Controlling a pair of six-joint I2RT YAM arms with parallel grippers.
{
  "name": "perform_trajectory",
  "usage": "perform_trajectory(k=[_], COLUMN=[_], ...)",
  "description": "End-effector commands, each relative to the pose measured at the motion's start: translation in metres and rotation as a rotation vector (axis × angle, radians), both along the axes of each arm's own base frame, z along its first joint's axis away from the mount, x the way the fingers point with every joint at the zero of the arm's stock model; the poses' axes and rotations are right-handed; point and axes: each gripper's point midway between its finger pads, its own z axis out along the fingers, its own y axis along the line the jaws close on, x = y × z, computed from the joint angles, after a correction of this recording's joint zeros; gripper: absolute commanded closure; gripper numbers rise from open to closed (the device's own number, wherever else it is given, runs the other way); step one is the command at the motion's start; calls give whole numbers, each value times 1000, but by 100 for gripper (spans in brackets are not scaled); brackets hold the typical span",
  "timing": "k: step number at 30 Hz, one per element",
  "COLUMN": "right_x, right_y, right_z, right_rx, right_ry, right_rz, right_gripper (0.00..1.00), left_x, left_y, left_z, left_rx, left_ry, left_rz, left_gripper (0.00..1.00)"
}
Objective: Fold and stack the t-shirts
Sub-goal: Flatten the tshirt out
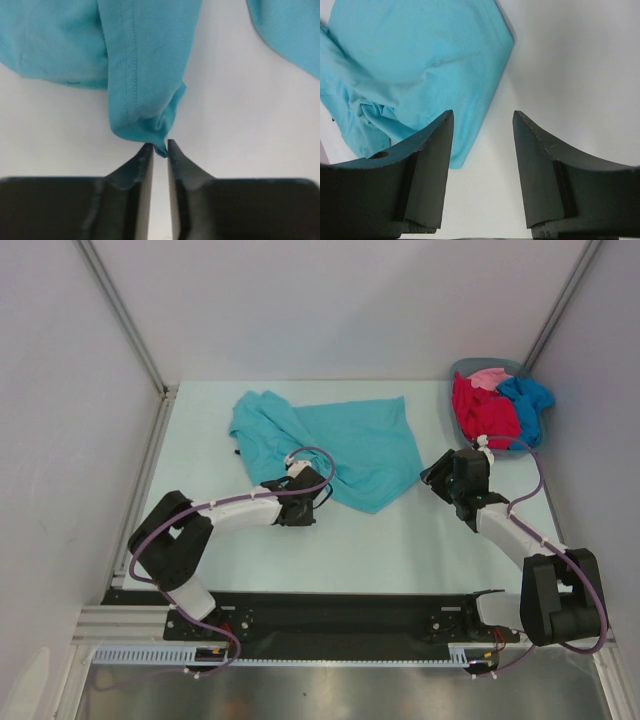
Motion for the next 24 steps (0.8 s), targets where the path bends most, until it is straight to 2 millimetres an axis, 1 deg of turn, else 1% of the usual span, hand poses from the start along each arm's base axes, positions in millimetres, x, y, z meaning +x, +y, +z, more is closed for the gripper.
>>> perform_trajectory(k=[1,3,5,6,8,9,14,15,16,18,20,21,22,23,24], right_x=[12,13,13,13,14,13,14,15,16,19,21,24,25,27,28], right_y=[4,5,5,6,5,5,6,6,6,7,8,8,8,9,9], right_z=[24,23,23,24,27,27,26,27,26,26,20,18,20,15,14], right_rx=[13,20,21,22,22,18,18,18,21,23,25,28,30,33,37], right_ry=[-73,-72,-72,-75,-82,-83,-81,-82,-81,-85,-72,-64,-73,-61,-62], right_rz=[10,11,11,14,11,16,21,21,21,20,25,21,22,22,23], right_gripper=[45,45,46,46,47,47,48,48,48,48,48,49,49,49,49], left_x=[13,17,17,18,18,17,9,8,4,0,-7,-15,-18,-21,-24], left_y=[-15,-14,-13,-12,-11,-11,-6,-6,-1,3,11,18,21,26,31], left_z=[24,31,33,34,34,33,35,43,43,53,58,65,70,73,77], left_rx=[-49,-42,-31,-25,-21,-22,-13,-26,-17,-26,-11,-3,-3,-1,2], left_ry=[-64,-83,-85,-88,-88,-83,-76,-91,-86,-97,-87,-83,-88,-87,-91], left_rz=[-13,-15,-20,-18,-18,-20,-23,-24,-23,-20,-14,-11,-7,6,11], left_gripper=[81,82,86,92,99,100,100,100,100,100,100,100,100,100,100])
